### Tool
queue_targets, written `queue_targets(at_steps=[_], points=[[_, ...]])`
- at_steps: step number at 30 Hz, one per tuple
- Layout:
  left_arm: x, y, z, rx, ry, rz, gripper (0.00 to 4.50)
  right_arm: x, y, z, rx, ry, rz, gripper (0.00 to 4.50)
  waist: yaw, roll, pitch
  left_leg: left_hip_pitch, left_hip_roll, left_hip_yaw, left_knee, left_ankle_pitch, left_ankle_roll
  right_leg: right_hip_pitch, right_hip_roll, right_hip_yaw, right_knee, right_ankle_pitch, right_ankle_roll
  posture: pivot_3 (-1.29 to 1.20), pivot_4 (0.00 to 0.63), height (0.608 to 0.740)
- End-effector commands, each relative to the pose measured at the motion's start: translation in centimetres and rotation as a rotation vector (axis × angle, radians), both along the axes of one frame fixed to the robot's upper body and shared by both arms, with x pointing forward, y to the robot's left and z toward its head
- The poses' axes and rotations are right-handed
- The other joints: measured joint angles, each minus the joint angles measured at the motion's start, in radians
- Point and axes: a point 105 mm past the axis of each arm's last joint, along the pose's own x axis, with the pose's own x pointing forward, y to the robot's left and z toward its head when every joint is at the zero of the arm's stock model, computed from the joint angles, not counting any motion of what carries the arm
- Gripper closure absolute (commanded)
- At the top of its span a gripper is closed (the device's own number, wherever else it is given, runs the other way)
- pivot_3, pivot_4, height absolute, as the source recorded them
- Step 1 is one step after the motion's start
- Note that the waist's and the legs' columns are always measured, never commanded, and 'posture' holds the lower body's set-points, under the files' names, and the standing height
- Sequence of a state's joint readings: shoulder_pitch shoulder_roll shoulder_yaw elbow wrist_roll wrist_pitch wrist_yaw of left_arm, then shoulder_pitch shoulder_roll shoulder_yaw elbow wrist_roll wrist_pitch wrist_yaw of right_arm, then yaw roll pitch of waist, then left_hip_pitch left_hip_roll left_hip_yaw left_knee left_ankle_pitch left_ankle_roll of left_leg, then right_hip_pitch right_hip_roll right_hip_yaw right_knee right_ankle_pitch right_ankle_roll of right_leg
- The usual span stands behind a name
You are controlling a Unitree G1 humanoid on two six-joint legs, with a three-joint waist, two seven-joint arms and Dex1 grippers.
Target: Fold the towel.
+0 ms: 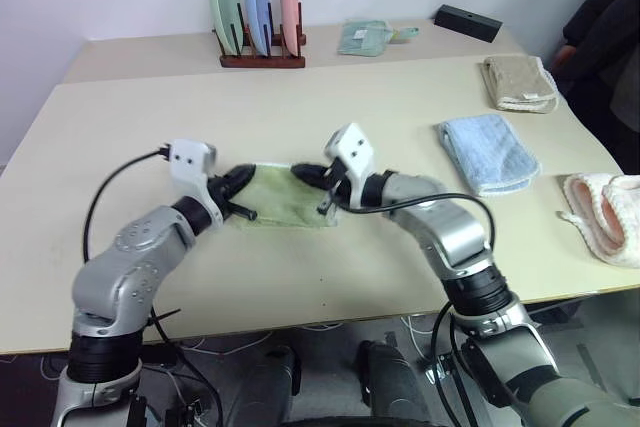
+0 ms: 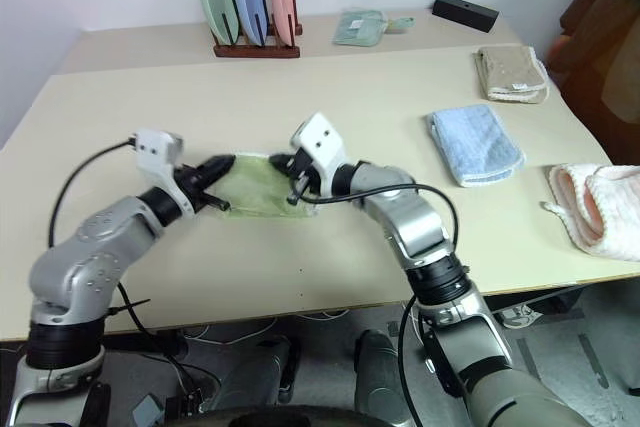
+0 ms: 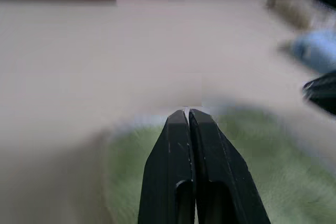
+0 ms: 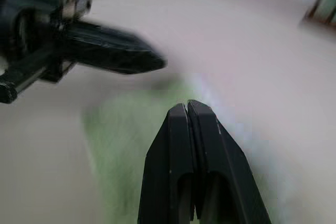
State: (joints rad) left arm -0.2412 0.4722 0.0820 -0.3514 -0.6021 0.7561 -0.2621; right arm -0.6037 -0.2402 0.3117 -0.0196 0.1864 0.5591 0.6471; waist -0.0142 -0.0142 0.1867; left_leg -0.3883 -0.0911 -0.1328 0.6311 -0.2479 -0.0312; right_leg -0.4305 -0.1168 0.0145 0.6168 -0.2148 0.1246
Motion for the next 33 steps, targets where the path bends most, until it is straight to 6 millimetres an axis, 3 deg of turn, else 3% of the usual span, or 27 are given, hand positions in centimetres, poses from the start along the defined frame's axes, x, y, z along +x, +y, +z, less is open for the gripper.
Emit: queue_targets(at_steps=[1,3,6,8,10,12,15,20,21,23,28,33], points=[[0.2,0.2,-3.0,0.090,0.060,0.013,4.43,0.3,-0.3,-3.5,-0.096,0.040,-0.042,4.50,0.000,0.000,0.000,0.000,0.000,0.000,0.000,0.000,0.000,0.000,0.000,0.000,0.000,0.000,0.000,0.00,0.150,0.740],[0.3,0.5,-4.4,0.106,0.092,0.029,4.43,0.4,-0.8,-5.1,-0.137,0.058,-0.064,4.50,0.000,0.000,0.000,0.000,0.000,0.000,0.000,0.000,0.000,0.000,0.000,0.000,0.000,0.000,0.000,0.00,0.150,0.740],[0.3,0.7,-4.6,0.079,0.086,0.039,4.43,0.6,-1.3,-5.2,-0.132,0.049,-0.089,4.50,0.000,0.001,-0.001,0.002,0.000,0.000,0.000,0.000,0.000,0.002,0.000,0.000,0.000,0.000,0.000,0.00,0.150,0.740],[0.0,0.6,-3.6,0.052,0.031,0.023,4.43,0.7,-1.4,-4.1,-0.099,0.012,-0.091,4.50,0.000,0.001,-0.001,0.003,0.001,0.000,0.000,0.000,0.000,0.003,0.000,0.000,0.000,0.000,0.000,0.00,0.150,0.740],[-0.7,0.6,-1.7,-0.032,-0.042,0.010,4.43,0.8,-1.7,-1.8,-0.024,-0.036,-0.077,4.50,0.000,0.001,-0.001,0.003,0.001,0.000,0.000,0.000,0.000,0.003,0.000,0.000,0.000,0.000,0.000,0.00,0.150,0.740],[-1.1,1.3,-0.5,-0.096,-0.074,0.029,4.49,0.7,-2.0,-0.2,0.007,-0.079,-0.065,3.96,0.001,0.001,-0.001,0.002,0.002,0.000,0.000,0.000,0.000,0.002,0.000,0.000,0.000,0.000,0.000,0.00,0.150,0.740],[-1.8,4.3,0.8,-0.189,-0.092,0.127,3.65,0.0,-3.1,2.3,0.015,-0.159,-0.011,2.70,0.001,0.001,-0.001,0.001,0.002,-0.001,0.000,0.000,0.000,0.001,0.000,0.000,0.000,0.000,0.000,0.00,0.150,0.740],[-2.8,8.1,0.2,-0.254,-0.019,0.277,1.22,-2.3,-4.0,4.8,0.014,-0.218,0.117,0.14,0.000,0.001,-0.001,0.001,0.002,-0.001,0.000,0.000,0.000,0.001,0.000,0.000,0.000,0.000,0.000,0.00,0.150,0.740],[-2.8,8.3,-0.2,-0.261,0.009,0.296,0.68,-2.6,-4.1,5.0,0.013,-0.221,0.130,0.00,0.000,0.001,-0.001,0.001,0.002,-0.001,0.000,0.000,0.000,0.001,0.000,0.000,0.000,0.000,0.000,0.00,0.150,0.740],[-3.1,7.6,-1.5,-0.322,0.101,0.265,0.04,-3.3,-3.9,5.3,-0.005,-0.243,0.174,0.00,0.001,0.001,-0.001,0.001,0.002,-0.001,0.000,0.000,0.000,0.002,0.000,0.000,0.000,0.000,0.000,0.00,0.150,0.740],[-2.9,4.6,-3.5,-0.447,0.246,0.202,0.04,-4.6,-3.2,5.3,-0.014,-0.252,0.251,0.00,0.005,0.000,-0.001,0.001,0.002,-0.001,0.001,0.000,0.000,0.003,0.000,0.000,0.000,0.000,0.000,0.00,0.150,0.740],[-2.2,0.8,-4.0,-0.560,0.324,0.126,0.04,-5.5,-2.8,4.7,-0.031,-0.250,0.284,0.00,0.010,0.000,-0.001,0.001,0.001,-0.001,0.002,0.000,0.000,0.003,-0.001,-0.001,0.000,0.000,0.000,0.00,0.150,0.740]])
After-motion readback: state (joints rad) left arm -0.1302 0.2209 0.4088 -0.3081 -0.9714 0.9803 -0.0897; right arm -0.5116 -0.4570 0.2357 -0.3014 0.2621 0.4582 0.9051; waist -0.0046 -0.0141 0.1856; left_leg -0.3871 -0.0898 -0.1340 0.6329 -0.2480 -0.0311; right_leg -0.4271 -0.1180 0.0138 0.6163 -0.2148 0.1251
